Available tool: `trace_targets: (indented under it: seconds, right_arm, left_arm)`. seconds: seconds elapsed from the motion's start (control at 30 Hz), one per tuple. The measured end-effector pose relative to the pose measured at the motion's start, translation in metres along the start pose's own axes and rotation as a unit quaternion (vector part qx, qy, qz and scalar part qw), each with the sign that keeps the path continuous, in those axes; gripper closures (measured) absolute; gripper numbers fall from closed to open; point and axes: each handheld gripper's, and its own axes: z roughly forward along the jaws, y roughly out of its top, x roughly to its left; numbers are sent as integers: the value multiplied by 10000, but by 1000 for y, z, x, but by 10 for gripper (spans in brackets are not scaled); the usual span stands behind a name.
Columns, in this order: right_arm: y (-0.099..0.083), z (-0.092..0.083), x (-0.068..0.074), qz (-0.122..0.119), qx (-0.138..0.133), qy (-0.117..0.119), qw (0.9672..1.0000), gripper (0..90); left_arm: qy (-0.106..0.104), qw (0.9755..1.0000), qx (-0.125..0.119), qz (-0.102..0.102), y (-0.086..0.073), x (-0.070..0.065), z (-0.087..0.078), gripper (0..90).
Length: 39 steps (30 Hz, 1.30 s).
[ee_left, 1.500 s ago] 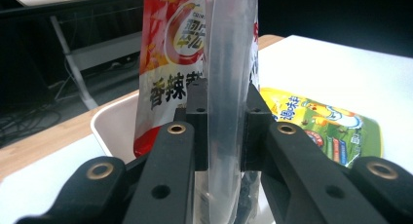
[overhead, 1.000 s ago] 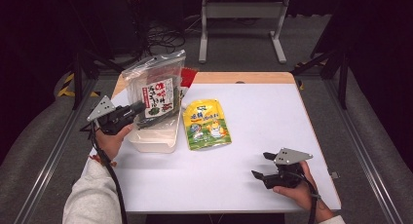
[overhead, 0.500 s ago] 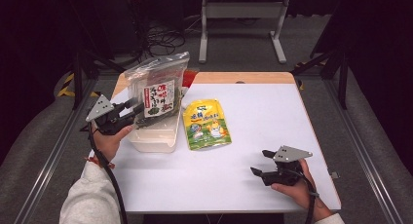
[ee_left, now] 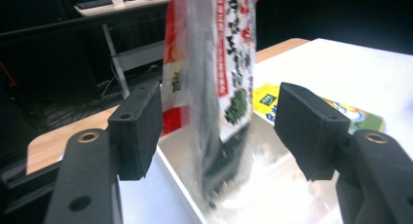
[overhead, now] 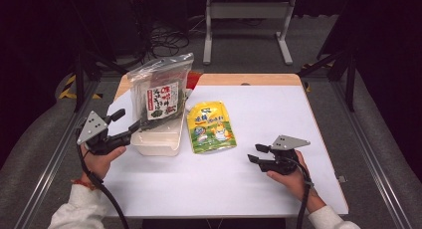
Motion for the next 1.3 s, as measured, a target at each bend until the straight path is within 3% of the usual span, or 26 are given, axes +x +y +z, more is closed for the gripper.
trace_targets:
  seconds: [0.13,0.3,0.43,0.47,0.57,0.67,0.7,0.77,0.83,0.93,1.1,1.23,1.3]
  right_arm:
    - [10,17,-2,99,23,34,9999,523]
    - [21,35,-8,205,116,44,9997,497]
    - [30,53,-12,297,180,-31,9994,424]
    - [32,57,-12,335,196,-40,9992,403]
    - [40,75,-17,426,313,-30,9986,393]
    - [46,95,-24,508,445,-136,9976,366]
    - [47,103,-28,573,471,-179,9971,345]
    - [48,113,-33,727,502,-236,9958,306]
    - [50,121,-39,943,454,-134,9944,270]
    - [55,129,-42,971,479,-222,9939,225]
    - [60,143,-49,1253,615,6,9902,150]
    - [66,151,-45,1186,712,100,9903,151]
    - [69,153,-42,1120,785,316,9901,212]
  left_arm:
    - [-6,10000,74,20,-6,-18,-17,308]
    - [-398,9987,310,33,-20,-46,-28,295]
    - [-810,9936,774,175,-37,-71,-28,279]
    - [-877,9913,941,294,-42,-77,-27,272]
    - [-1112,9864,1173,295,-52,-89,-25,265]
    - [-1320,9794,1454,471,-60,-99,-19,252]
    - [-1378,9772,1510,571,-61,-102,-17,248]
    - [-1470,9752,1550,585,-63,-105,-14,246]
    - [-1563,9729,1595,594,-64,-106,-10,239]
    - [-1646,9715,1607,580,-65,-108,-8,233]
    - [-1732,9703,1602,538,-65,-108,-4,221]
    - [-1858,9664,1696,530,-67,-110,2,214]
    - [-1867,9652,1750,539,-67,-110,5,206]
